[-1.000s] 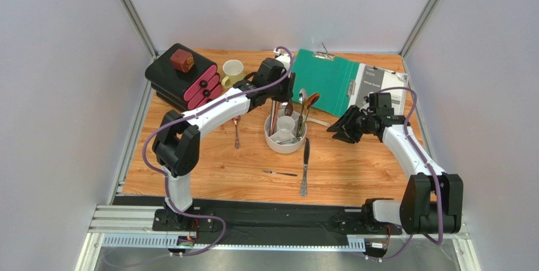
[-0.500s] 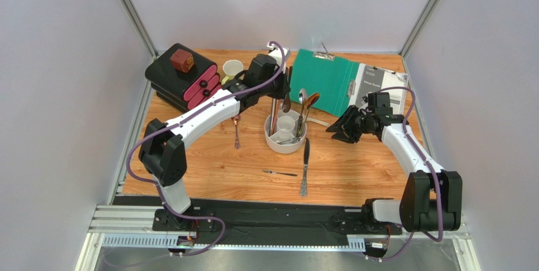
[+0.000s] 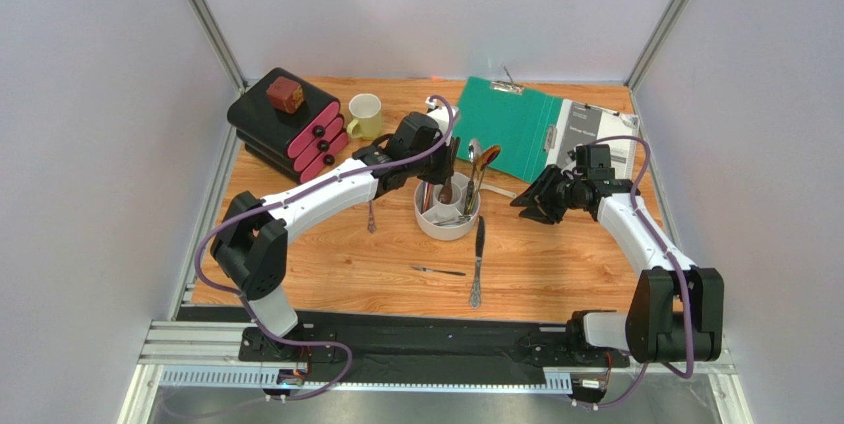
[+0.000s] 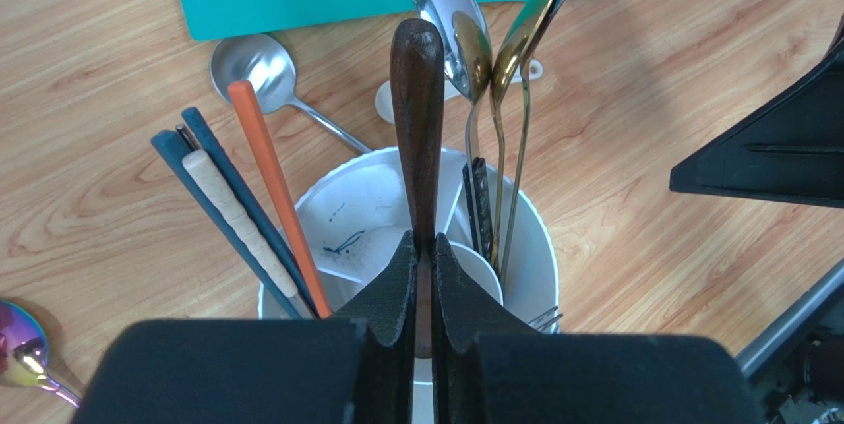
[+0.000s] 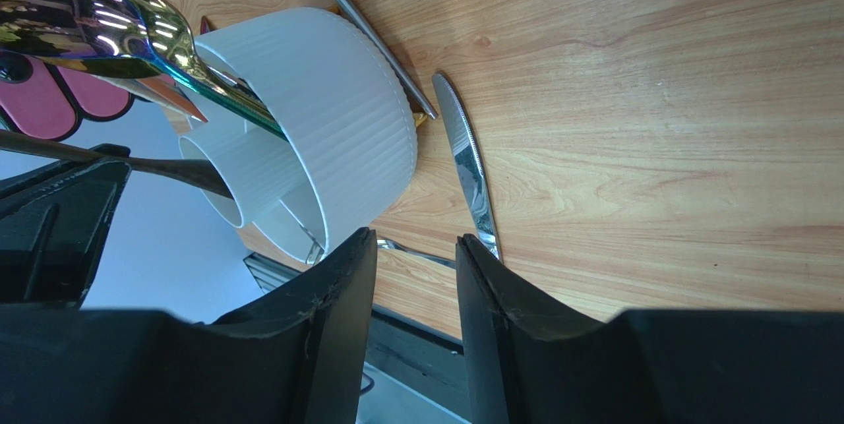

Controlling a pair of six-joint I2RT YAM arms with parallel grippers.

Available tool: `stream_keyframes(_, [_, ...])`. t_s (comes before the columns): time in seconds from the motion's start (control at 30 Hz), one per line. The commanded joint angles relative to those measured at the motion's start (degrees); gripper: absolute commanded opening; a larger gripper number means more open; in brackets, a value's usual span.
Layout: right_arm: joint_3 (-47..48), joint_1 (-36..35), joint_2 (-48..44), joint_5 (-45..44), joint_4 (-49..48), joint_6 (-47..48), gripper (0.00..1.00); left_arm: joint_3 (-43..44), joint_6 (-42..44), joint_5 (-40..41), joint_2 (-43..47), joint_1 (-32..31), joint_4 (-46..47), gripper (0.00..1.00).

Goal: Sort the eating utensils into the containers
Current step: Place the spoon in the storage box.

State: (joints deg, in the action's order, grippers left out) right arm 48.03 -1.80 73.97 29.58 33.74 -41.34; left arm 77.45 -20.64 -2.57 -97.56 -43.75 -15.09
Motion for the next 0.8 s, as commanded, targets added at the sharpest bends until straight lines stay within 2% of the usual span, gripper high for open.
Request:
stream_keyframes(0.0, [1.45,-0.31,-0.67,0.39,-0.16,0.21,0.41,-0.98,1.83,0.19,1.76,-1.34,1.73,0.00])
stream_keyframes(0.07, [1.01,-0.31,-0.85,0.30,-0.16,0.21,0.41,-1.95,2.36,0.81,2.54,-1.95,1.64,0.00])
stream_keyframes(0.13, [0.40,-0.22,-1.02,0.39,-0.69,-0.14,0.41,-2.74,2.71,2.12,2.90,-2.83,1.03,0.08])
stream_keyframes(0.17, [0.05,-0.31,-1.11,0.39,-0.86,-0.40,0.41,-3.00,3.24,2.39,3.42,-3.27,0.51,0.16])
stream_keyframes(0.27, [-1.01,-0.31,-1.11,0.91,-2.00,-1.37,0.41,-4.06,3.59,2.48,4.48,-4.15,0.06,0.26])
stream_keyframes(0.4, [-0.48,-0.66,-1.46,0.74,-2.62,-0.85,0.41,-5.03,3.59,5.73,6.24,-4.33,-0.29,0.32])
stream_keyframes(0.63, [0.66,-0.83,-0.94,0.04,-1.39,-0.23,0.41,-0.55,5.61,15.74,11.42,-4.33,-4.50,0.38])
stream_keyframes(0.73, [0.84,-0.83,-1.20,-0.23,-1.48,-0.32,0.41,0.42,3.44,18.21,13.79,-1.88,-9.66,0.41])
stream_keyframes(0.77, [0.84,-0.75,-1.11,-0.23,-1.48,-0.32,0.41,0.42,2.11,18.13,13.97,1.09,-11.26,0.41])
